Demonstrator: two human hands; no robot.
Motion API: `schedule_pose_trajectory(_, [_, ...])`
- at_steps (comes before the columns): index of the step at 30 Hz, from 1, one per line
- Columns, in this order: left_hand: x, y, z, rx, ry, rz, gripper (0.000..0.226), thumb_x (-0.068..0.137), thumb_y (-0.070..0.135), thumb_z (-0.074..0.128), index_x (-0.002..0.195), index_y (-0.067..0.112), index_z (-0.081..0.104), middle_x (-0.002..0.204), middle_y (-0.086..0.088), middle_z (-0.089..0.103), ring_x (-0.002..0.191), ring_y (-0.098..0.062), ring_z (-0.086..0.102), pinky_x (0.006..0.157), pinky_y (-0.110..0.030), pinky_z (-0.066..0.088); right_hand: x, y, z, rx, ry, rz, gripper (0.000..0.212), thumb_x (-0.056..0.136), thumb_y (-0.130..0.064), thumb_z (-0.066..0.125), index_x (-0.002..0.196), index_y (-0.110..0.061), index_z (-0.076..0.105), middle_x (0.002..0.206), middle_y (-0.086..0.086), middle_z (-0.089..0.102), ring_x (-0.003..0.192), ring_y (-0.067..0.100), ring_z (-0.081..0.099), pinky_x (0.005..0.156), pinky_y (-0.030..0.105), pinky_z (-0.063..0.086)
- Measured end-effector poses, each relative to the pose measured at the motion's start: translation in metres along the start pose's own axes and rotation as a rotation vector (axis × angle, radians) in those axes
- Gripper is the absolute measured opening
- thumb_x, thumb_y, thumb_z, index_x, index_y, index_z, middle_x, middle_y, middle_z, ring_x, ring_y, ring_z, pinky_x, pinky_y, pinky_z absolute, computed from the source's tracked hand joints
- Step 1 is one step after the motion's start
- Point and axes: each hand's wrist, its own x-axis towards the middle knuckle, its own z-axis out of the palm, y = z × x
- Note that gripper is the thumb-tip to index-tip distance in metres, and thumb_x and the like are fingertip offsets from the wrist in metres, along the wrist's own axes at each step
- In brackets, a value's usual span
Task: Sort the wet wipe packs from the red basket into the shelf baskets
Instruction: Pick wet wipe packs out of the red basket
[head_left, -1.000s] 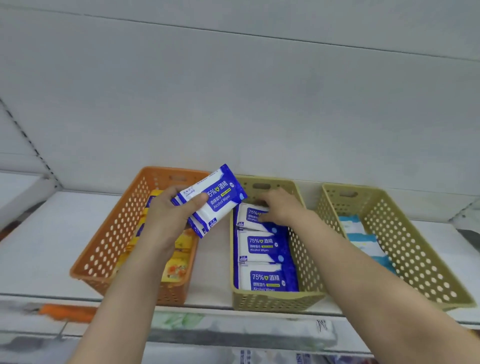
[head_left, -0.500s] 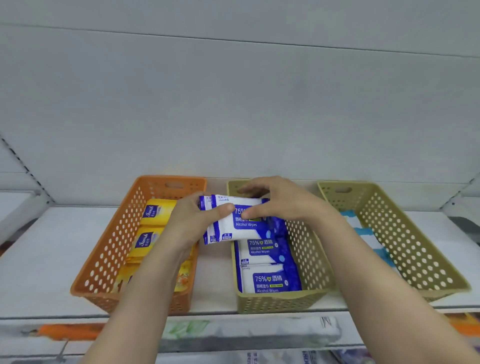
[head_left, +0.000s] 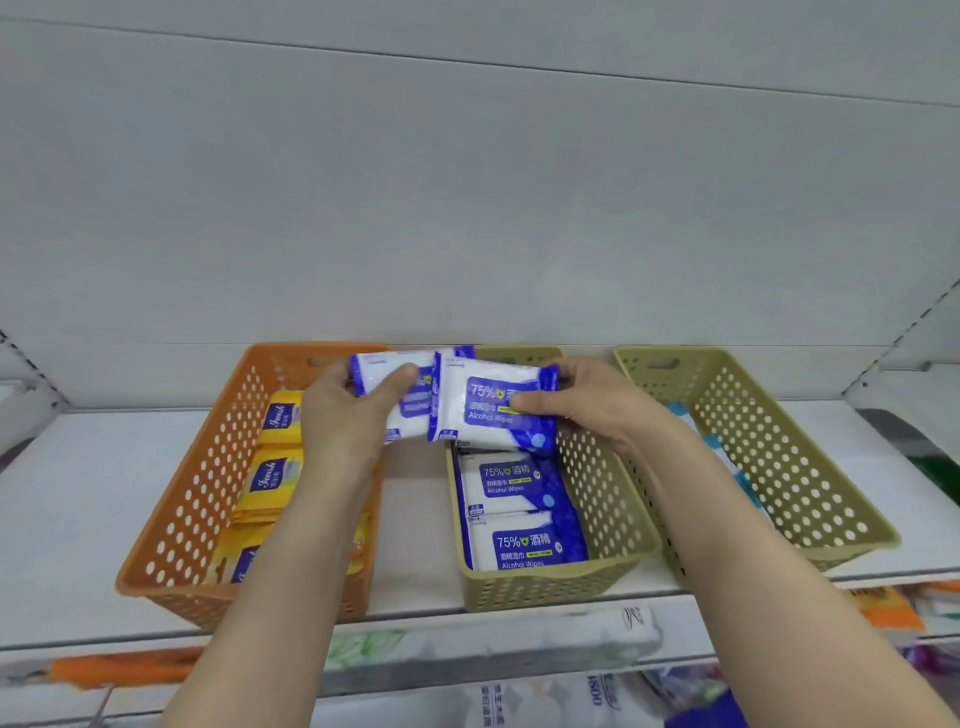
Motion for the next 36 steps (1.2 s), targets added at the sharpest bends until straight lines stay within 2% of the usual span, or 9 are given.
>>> schedule_pose_trajectory(5, [0.006, 0.003, -0.02, 0.009, 0.155, -0.007, 0.035, 0.082, 0.032, 0.076, 0.107, 0.012, 0.062, 0.093, 0.001, 0.07, 0.076, -0.009, 0.07, 0.058, -0.02, 0.053, 0.0, 0.008, -0.011, -0.364, 0.019, 0.106, 0.051, 0.076, -0.027, 0.084, 0.119, -0.009, 0.063, 0.108, 0.004, 0.072, 0.092, 0.019, 0.07, 0.08, 0.031, 0.055])
schedule_pose_trajectory(10, [-0.004, 0.005, -0.012, 0.002, 0.005, -0.025, 0.019, 0.086, 0.022, 0.073, 0.102, 0.017, 0.065, 0.096, -0.001, 0.072, 0.08, -0.013, 0.071, 0.064, -0.024, 0.058, 0.003, -0.002, 0.023, -0.685, -0.182, 0.113, 0.044, 0.081, -0.028, 0.08, 0.116, -0.014, 0.058, 0.114, 0.003, 0.066, 0.092, 0.017, 0.064, 0.072, 0.027, 0.054])
schedule_pose_trajectory(14, [-0.01, 0.003, -0.01, 0.025, -0.127, -0.069, 0.02, 0.089, 0.018, 0.068, 0.108, 0.017, 0.062, 0.097, 0.0, 0.072, 0.079, -0.01, 0.07, 0.061, -0.018, 0.057, 0.013, 0.022, 0.036, -0.944, -0.033, 0.066, 0.057, 0.076, -0.032, 0.081, 0.122, -0.014, 0.052, 0.122, 0.006, 0.062, 0.11, 0.027, 0.06, 0.089, 0.037, 0.051])
schedule_pose_trajectory(19, [-0.015, 0.001, -0.01, 0.088, -0.229, -0.116, 0.022, 0.089, 0.015, 0.067, 0.111, 0.015, 0.062, 0.097, -0.001, 0.072, 0.077, -0.01, 0.07, 0.057, -0.016, 0.055, 0.005, 0.0, 0.021, -0.46, 0.381, -0.209, 0.025, 0.098, -0.031, 0.055, 0.115, -0.015, 0.064, 0.11, 0.001, 0.069, 0.099, 0.017, 0.062, 0.084, 0.03, 0.047])
schedule_pose_trajectory(21, [-0.018, 0.002, -0.006, 0.075, -0.305, -0.126, 0.018, 0.089, 0.012, 0.067, 0.108, 0.014, 0.065, 0.095, -0.003, 0.074, 0.075, -0.01, 0.072, 0.059, -0.019, 0.056, -0.006, -0.017, 0.017, -0.213, 0.186, -0.259, 0.029, 0.096, -0.04, 0.057, 0.115, -0.02, 0.067, 0.109, -0.007, 0.07, 0.1, 0.009, 0.063, 0.088, 0.028, 0.049])
schedule_pose_trajectory(24, [-0.022, -0.001, 0.004, 0.08, -0.396, -0.121, 0.016, 0.09, 0.009, 0.066, 0.105, 0.014, 0.067, 0.095, -0.007, 0.075, 0.08, -0.016, 0.073, 0.065, -0.025, 0.059, -0.015, -0.022, 0.019, -0.244, -0.185, -0.252, 0.033, 0.087, -0.041, 0.071, 0.116, -0.025, 0.067, 0.109, -0.009, 0.072, 0.099, 0.008, 0.069, 0.087, 0.032, 0.057])
schedule_pose_trajectory(28, [-0.02, -0.008, 0.015, 0.314, -0.317, 0.051, 0.027, 0.089, 0.009, 0.066, 0.116, 0.011, 0.063, 0.114, -0.005, 0.069, 0.096, -0.015, 0.067, 0.083, -0.032, 0.055, -0.011, -0.009, 0.006, -0.276, -0.128, -0.156, 0.019, 0.084, -0.021, 0.078, 0.1, -0.016, 0.069, 0.095, 0.007, 0.075, 0.089, 0.023, 0.073, 0.08, 0.039, 0.059])
schedule_pose_trajectory(31, [-0.02, -0.005, 0.023, 0.577, -0.364, 0.128, 0.043, 0.091, 0.011, 0.063, 0.133, 0.011, 0.052, 0.118, 0.008, 0.057, 0.101, -0.011, 0.058, 0.085, -0.024, 0.042, -0.014, 0.001, -0.005, -0.362, -0.098, -0.094, 0.017, 0.083, -0.02, 0.079, 0.096, -0.018, 0.069, 0.083, 0.002, 0.072, 0.075, 0.017, 0.069, 0.066, 0.027, 0.05])
schedule_pose_trajectory(36, [-0.02, -0.007, 0.033, 0.73, -0.405, 0.062, 0.043, 0.091, 0.014, 0.062, 0.132, 0.011, 0.052, 0.13, -0.006, 0.062, 0.108, -0.022, 0.063, 0.087, -0.03, 0.048, -0.019, 0.009, -0.006, -0.674, -0.194, -0.065, 0.023, 0.082, -0.027, 0.078, 0.103, -0.027, 0.07, 0.09, -0.008, 0.068, 0.084, 0.012, 0.066, 0.074, 0.028, 0.052])
